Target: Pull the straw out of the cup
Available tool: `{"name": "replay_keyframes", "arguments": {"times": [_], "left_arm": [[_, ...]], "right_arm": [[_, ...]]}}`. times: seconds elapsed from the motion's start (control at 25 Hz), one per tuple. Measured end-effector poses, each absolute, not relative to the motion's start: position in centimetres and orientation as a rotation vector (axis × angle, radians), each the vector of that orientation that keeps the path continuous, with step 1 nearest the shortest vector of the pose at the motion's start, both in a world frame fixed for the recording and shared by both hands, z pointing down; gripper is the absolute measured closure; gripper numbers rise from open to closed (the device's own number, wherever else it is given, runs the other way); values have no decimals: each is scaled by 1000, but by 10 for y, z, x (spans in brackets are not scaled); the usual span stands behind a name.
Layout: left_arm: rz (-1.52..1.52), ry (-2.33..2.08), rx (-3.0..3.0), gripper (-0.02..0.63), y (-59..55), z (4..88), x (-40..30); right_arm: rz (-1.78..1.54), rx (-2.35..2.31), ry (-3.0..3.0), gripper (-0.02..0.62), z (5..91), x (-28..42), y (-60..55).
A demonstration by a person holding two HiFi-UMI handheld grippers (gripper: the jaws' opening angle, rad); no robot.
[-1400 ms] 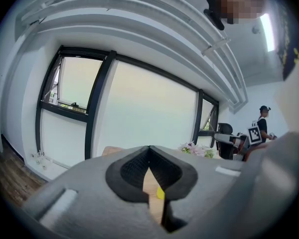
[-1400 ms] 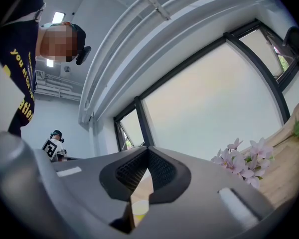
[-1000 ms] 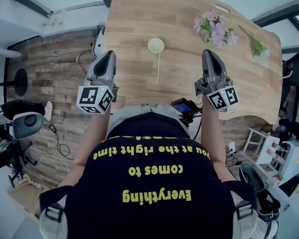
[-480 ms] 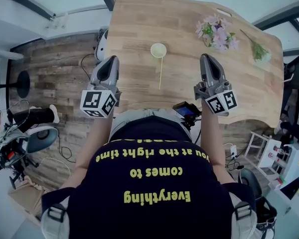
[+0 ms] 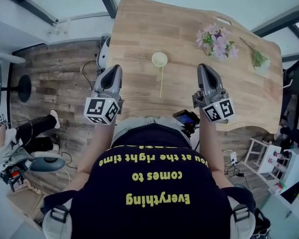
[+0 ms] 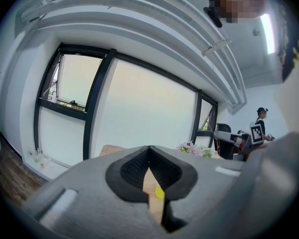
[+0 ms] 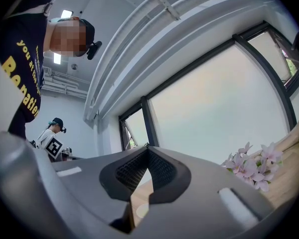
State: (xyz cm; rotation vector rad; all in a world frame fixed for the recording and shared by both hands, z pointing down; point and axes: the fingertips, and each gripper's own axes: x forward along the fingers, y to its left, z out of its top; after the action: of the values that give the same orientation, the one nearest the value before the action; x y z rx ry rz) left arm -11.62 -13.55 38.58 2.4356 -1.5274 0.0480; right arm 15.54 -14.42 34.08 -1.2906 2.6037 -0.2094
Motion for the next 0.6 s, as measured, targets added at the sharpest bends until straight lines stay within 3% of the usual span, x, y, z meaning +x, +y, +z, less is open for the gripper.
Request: {"name": "replay_keyframes", "arguments": {"times": [0.6], "left_arm": [[56, -1532, 2430, 604, -136, 385, -116]], "right_arm": [[-121, -1368, 2633, 591, 340, 156, -145]]}}
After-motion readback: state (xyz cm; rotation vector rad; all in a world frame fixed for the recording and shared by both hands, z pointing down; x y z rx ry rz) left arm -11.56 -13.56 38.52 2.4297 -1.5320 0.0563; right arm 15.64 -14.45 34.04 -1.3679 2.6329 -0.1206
